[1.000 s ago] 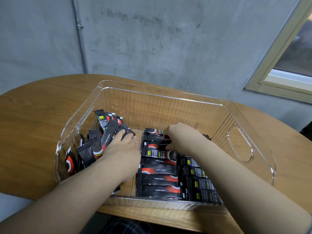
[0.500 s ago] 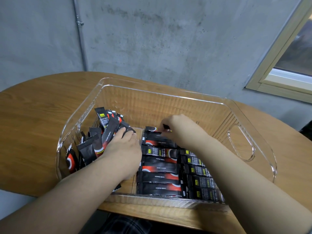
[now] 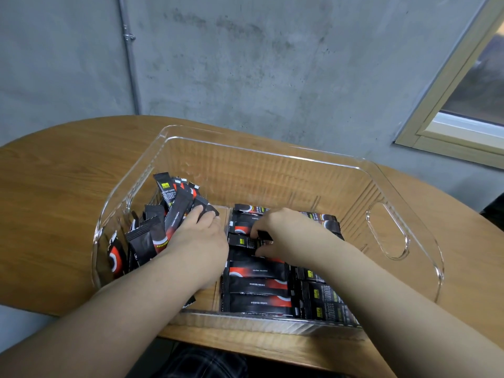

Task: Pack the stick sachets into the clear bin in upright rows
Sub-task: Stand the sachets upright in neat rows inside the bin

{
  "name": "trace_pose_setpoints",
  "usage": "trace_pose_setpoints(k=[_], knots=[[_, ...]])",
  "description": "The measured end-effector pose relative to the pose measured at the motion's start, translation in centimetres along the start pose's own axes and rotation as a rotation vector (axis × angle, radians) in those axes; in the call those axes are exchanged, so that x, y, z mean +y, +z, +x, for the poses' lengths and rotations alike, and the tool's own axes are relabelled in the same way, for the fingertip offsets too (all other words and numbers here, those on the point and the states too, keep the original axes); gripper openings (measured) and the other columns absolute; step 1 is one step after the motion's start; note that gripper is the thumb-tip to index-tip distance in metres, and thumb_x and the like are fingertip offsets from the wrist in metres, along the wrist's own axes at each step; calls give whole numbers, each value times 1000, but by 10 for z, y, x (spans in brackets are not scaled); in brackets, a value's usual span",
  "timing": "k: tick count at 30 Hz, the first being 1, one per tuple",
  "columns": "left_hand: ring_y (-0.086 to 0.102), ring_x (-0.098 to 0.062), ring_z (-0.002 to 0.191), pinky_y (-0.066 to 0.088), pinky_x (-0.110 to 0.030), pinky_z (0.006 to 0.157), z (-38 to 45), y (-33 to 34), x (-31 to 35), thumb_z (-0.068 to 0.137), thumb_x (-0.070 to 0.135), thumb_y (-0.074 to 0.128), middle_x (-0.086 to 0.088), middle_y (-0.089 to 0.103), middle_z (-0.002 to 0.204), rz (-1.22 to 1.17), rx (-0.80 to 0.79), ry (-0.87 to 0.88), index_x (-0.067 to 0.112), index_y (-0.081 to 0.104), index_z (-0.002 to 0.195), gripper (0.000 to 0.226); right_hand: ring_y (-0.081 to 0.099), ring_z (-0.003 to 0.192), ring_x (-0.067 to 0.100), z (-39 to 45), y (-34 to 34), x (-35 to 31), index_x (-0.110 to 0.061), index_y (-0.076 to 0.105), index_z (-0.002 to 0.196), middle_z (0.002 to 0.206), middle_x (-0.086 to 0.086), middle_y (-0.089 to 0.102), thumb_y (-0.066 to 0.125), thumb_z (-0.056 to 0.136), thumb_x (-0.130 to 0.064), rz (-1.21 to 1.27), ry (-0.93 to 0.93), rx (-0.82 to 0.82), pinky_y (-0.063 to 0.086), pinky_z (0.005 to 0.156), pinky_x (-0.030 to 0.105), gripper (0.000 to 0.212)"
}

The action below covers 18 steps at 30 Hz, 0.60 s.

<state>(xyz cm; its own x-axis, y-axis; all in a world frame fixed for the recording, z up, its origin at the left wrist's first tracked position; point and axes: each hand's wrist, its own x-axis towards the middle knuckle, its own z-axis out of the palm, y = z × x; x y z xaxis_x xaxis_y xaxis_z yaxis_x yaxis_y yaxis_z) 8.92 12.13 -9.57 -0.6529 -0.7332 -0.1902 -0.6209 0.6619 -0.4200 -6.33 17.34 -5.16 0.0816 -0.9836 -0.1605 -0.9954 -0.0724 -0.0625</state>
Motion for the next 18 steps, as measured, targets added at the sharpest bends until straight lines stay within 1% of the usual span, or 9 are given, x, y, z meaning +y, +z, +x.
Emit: trace_pose_setpoints(k=[6, 12, 16, 18], knots=[[11, -28, 143, -4, -45, 117, 1, -1, 0, 97, 25, 40, -12, 23, 154, 1, -2, 4, 8, 30, 147, 54, 58, 95, 28, 3, 5, 0, -13, 61, 100, 104, 6, 60, 62, 86, -28, -89, -12, 49, 51, 75, 37, 21], [12, -28, 143, -3, -45, 117, 1, 0, 0, 98, 27, 38, -11, 24, 153, -3, 3, 2, 8, 30, 147, 53, 57, 93, 27, 5, 5, 3, -13, 61, 99, 101, 6, 60, 65, 86, -34, -36, 8, 49, 49, 75, 36, 26], [14, -28, 142, -3, -45, 117, 1, -1, 0, 98, 26, 38, -11, 26, 152, -6, 8, 2, 8, 33, 145, 51, 57, 92, 25, 3, 6, 5, -16, 62, 94, 98, 4, 60, 67, 85, -35, 26, -29, 37, 50, 77, 38, 22], [16, -27, 141, -3, -44, 117, 0, 0, 0, 97, 25, 38, -10, 28, 151, -8, 17, 1, 8, 35, 145, 50, 57, 90, 24, 2, 5, 4, -17, 63, 92, 96, 3, 61, 65, 87, -37, 34, -36, 37, 50, 77, 39, 21]])
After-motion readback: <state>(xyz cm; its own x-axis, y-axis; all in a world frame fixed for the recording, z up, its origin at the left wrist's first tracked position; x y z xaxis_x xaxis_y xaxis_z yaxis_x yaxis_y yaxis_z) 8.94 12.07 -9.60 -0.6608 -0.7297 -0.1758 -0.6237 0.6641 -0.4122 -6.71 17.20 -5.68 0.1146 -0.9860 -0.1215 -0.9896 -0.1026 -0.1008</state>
